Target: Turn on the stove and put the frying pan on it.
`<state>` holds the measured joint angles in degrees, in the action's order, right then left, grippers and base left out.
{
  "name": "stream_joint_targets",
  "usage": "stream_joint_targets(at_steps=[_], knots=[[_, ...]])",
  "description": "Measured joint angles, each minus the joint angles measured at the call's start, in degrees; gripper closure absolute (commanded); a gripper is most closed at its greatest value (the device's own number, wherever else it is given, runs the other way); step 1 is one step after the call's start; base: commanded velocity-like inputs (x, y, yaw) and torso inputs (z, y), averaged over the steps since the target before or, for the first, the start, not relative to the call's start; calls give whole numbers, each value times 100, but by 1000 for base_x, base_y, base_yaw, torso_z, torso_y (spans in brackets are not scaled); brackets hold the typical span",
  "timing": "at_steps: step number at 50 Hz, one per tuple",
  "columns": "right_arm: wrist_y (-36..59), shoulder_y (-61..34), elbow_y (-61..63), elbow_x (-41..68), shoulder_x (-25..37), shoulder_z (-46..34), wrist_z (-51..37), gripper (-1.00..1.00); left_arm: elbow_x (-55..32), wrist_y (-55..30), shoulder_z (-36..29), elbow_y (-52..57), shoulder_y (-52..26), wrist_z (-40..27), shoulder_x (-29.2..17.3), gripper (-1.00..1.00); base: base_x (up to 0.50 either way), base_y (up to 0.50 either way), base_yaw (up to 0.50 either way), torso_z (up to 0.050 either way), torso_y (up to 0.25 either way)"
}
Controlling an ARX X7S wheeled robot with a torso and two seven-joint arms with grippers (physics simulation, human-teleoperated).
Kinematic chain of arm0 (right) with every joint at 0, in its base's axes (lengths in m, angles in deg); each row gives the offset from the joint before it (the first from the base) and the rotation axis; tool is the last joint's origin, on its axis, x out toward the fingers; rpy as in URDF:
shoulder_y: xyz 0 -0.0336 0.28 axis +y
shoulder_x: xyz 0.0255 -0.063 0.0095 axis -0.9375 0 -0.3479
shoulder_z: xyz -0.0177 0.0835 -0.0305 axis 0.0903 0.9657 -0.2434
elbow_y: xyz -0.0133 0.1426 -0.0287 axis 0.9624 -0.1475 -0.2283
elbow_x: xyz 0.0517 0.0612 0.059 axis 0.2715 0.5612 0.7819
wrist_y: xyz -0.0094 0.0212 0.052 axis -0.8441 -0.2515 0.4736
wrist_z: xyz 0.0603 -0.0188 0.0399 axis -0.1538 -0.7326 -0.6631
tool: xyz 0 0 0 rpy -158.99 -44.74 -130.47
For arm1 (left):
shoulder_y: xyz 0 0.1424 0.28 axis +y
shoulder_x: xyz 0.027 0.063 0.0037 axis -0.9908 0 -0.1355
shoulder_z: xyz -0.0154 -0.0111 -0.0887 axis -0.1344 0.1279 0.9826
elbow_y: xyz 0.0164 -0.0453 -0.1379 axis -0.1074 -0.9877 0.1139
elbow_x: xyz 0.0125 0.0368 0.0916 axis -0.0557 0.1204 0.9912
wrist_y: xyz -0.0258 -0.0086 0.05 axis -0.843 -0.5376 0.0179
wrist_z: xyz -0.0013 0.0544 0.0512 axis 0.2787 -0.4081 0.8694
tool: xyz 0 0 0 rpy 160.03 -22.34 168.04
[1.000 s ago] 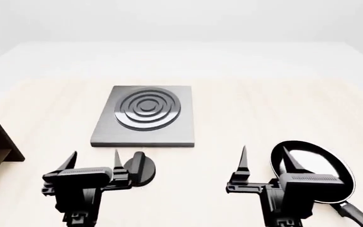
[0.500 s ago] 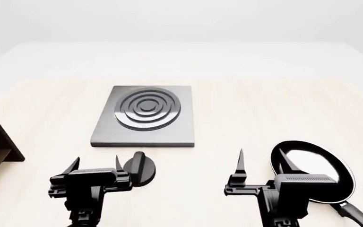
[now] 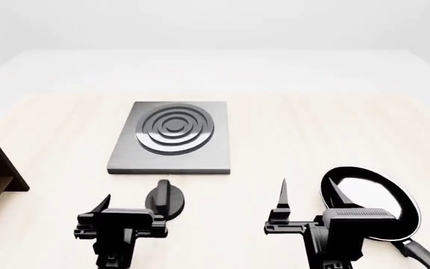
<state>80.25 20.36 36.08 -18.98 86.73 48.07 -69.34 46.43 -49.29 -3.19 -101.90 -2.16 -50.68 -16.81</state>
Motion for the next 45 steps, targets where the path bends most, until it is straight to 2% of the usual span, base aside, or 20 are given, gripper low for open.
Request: stream_joint_targets(at_steps=[13,20,35,43,45], knots=[[-25,4,16,42,62,-52,-63,-100,-23,-263,-333,485,100,228,-10,-100,0,0,0,0,0],[-43,3,24,69,92,-65,-93,-100,-168,-530,-443,1213,246,339,-58,-100,0,0,0,0,0],[106,-5,326,150,188,-57,-213,-100,-900,-1193,136,3192,634,-54,-165,-100,0,0,0,0,0],[770,-236,885,341,361,91,-364,-100,-996,-1343,338,3614,733,-269,-240,-100,0,0,0,0,0],[1213,-532,1255,561,657,202,-252,-100,-1006,-1356,349,3656,766,-287,-259,-100,0,0,0,0,0]])
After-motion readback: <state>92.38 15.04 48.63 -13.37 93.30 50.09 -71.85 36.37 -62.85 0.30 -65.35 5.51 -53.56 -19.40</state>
